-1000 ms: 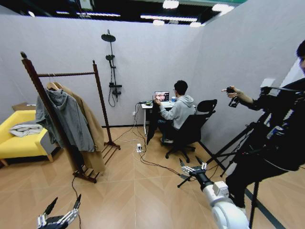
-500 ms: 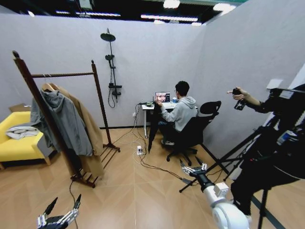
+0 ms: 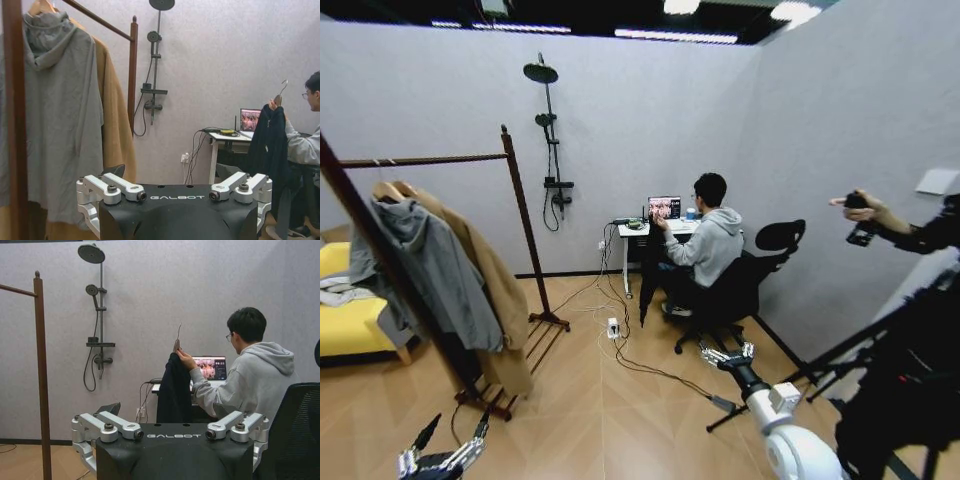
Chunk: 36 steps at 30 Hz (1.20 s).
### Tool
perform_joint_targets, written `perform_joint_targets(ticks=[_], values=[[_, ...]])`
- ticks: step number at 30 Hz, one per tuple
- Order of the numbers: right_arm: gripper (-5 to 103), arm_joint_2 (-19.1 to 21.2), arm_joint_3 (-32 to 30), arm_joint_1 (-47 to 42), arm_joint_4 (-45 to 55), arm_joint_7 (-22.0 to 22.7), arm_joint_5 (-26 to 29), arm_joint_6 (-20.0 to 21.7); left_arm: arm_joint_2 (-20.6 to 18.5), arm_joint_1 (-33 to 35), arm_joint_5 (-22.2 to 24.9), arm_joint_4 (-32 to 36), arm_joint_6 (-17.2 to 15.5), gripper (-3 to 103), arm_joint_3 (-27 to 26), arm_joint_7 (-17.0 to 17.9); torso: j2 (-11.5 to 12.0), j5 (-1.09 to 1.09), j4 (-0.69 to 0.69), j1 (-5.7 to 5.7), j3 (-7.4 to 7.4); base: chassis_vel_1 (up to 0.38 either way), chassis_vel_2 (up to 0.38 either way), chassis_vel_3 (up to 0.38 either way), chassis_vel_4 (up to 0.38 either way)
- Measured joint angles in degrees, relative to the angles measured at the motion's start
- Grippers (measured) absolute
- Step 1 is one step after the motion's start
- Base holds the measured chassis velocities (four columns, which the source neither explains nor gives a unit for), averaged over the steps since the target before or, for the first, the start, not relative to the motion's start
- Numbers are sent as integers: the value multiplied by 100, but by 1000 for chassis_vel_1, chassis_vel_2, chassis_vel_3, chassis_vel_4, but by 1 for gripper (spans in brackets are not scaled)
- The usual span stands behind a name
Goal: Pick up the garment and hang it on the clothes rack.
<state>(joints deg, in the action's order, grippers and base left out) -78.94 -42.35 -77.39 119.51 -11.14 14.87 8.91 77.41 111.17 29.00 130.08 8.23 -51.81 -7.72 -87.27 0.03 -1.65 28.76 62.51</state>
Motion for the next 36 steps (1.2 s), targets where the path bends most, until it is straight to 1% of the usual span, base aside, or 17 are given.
perform_joint_targets(ticks=[5, 8, 10, 12, 13, 16, 17, 19, 20, 22, 23, 25, 27, 30, 31, 33, 36], values=[[100, 114, -11, -4, 23, 21, 55, 18, 0, 0, 0, 0, 0, 100, 0, 2, 2, -6, -1, 4, 1, -380, 364, 390, -369], [100, 229, -77, -8, 40, 28, 162, 48, 0, 0, 0, 0, 0, 100, 0, 0, 3, 4, 1, 5, 3, -362, 362, 345, -347], [100, 254, -118, -13, 47, 58, 216, 58, -1, 0, 0, 0, 0, 100, 0, 1, 2, -11, -2, 4, 0, -356, 357, 363, -351], [100, 258, -133, -27, 54, 76, 248, 59, 0, 0, 0, 0, 0, 100, 0, 1, 1, -6, -1, 1, 0, -348, 368, 381, -366], [100, 256, -145, -44, 61, 87, 271, 60, 0, 0, 0, 1, 0, 100, 0, 0, 2, 6, 1, 3, 1, -348, 358, 320, -358], [100, 243, -158, -87, 88, 94, 276, 59, 0, 0, 0, 0, 0, 100, 0, 1, 1, -11, -2, 2, 0, -349, 352, 332, -354], [100, 238, -157, -102, 99, 100, 271, 64, 0, 0, 0, 1, 0, 100, -1, -1, 1, 5, 1, 0, 1, -305, 372, 329, -364], [100, 240, -140, -105, 117, 118, 266, 84, 0, 0, 0, 0, 0, 100, 0, 0, 3, 2, 1, 3, 2, -330, 355, 327, -364], [100, 245, -135, -103, 141, 121, 265, 96, -1, 0, 0, 0, 0, 100, 0, 1, 2, -10, 0, 2, 1, -356, 338, 376, -345], [100, 250, -133, -96, 149, 124, 265, 109, 0, 0, 0, 0, 0, 100, 0, 0, 0, -9, -1, 0, -1, -361, 346, 376, -357], [100, 252, -128, -73, 150, 130, 262, 129, 0, 0, 0, 1, 0, 100, 0, 0, 1, 6, 1, 2, 1, -326, 359, 328, -370], [100, 253, -125, -60, 154, 144, 259, 146, 0, 0, 0, 0, 0, 100, 0, 0, 3, 0, 1, 4, 2, -326, 342, 335, -341], [100, 263, -112, -41, 189, 208, 258, 182, -1, 0, 0, 0, 0, 100, 0, 0, 2, -9, -2, 3, 0, -345, 342, 345, -359], [100, 312, -97, 7, 222, 362, 259, 264, 0, 0, 0, 1, 0, 100, 0, -1, 3, 4, 2, 6, 3, -296, 302, 299, -298], [100, 346, -97, 79, 229, 495, 265, 333, -1, -1, 0, 0, 0, 100, 0, -1, 5, -6, 0, 11, 4, -247, 229, 180, -225], [100, 366, -97, 135, 229, 581, 278, 376, -1, -1, 0, 0, 0, 100, 0, 0, 4, -8, -3, 9, 3, -239, 229, 180, -225], [100, 535, -106, 814, 5, 979, 348, 595, -1, 0, 0, 0, 0, 100, 0, -1, 5, -2, 1, 9, 3, -69, 85, 35, -42]])
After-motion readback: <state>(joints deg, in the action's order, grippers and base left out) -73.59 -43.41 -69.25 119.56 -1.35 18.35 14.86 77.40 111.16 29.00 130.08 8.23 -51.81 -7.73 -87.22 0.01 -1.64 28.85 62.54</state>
